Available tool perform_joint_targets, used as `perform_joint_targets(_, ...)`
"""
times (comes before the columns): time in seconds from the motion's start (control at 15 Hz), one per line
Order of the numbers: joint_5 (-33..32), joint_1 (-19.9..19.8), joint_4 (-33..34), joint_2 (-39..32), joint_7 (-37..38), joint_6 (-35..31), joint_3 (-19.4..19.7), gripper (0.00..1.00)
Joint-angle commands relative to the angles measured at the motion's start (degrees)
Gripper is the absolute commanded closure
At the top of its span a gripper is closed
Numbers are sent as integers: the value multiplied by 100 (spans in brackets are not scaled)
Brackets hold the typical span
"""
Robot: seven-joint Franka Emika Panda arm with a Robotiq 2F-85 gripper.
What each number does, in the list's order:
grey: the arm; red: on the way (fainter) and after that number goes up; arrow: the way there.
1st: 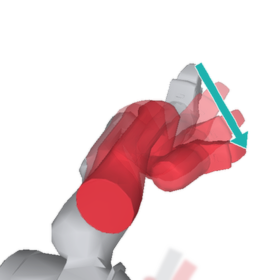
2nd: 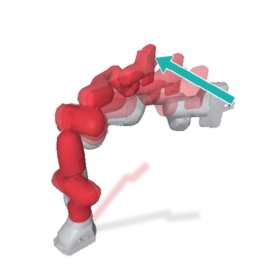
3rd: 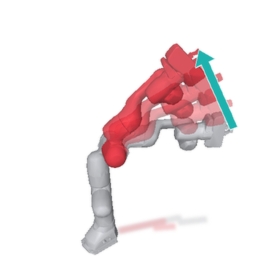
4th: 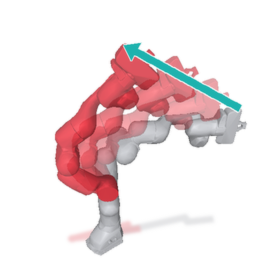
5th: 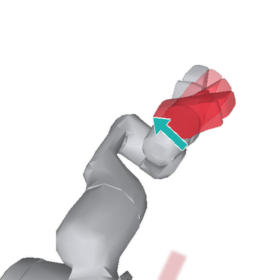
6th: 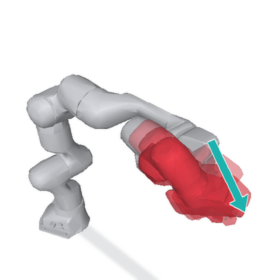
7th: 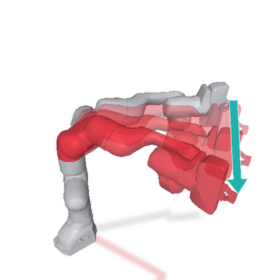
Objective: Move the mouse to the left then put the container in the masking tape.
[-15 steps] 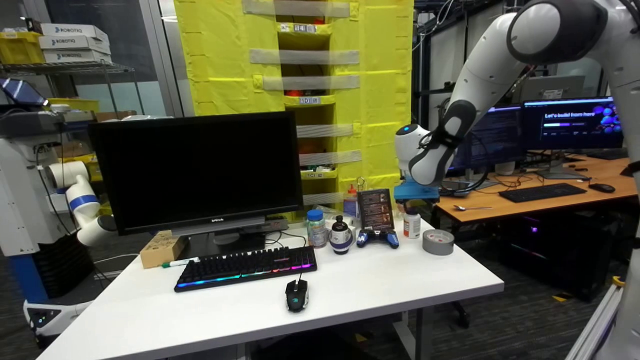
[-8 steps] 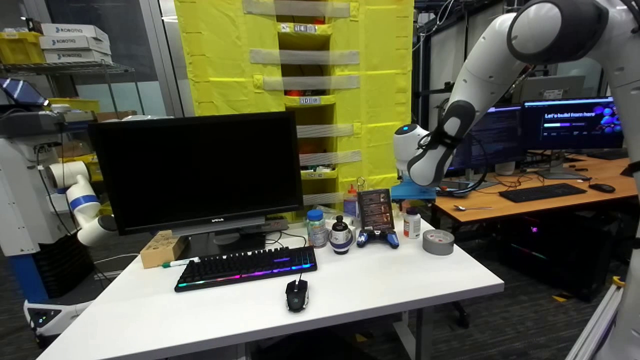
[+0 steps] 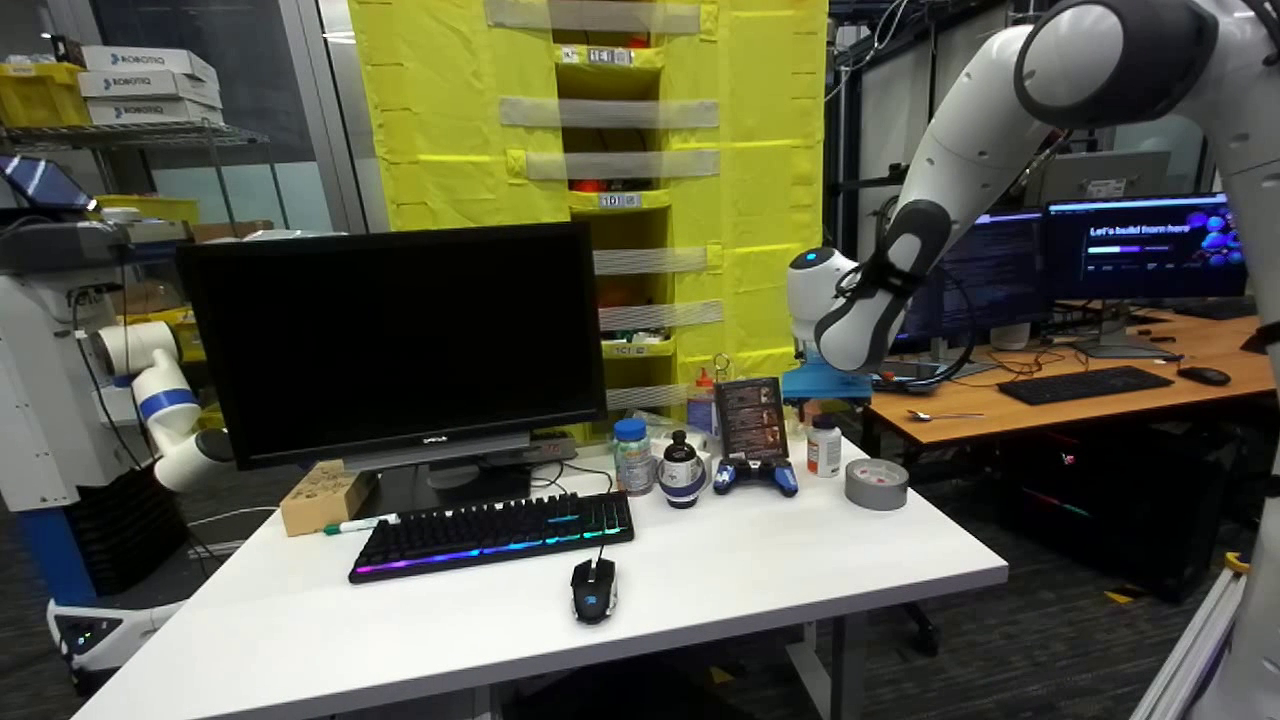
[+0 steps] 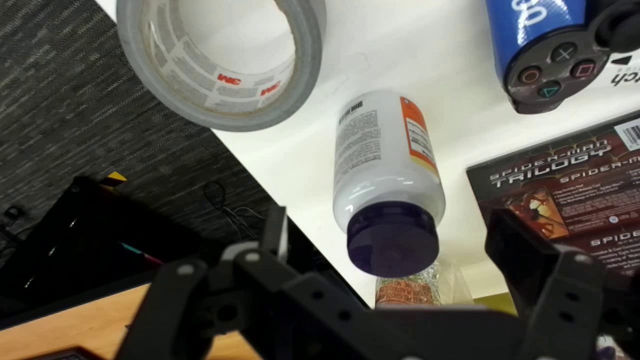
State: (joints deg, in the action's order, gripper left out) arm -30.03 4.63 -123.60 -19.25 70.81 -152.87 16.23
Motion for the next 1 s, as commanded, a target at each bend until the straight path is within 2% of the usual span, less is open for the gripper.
perform_joint_targets(0.0,-67,60,93,-38,71,19,84,0)
perform_joint_targets(0.33,-103,11,363,-122,-105,18,124,0)
perform_joint_targets(0.67,332,-132,531,-345,-665,164,-82,0)
perform_joint_targets(0.93,668,-101,923,-864,-780,368,21,0)
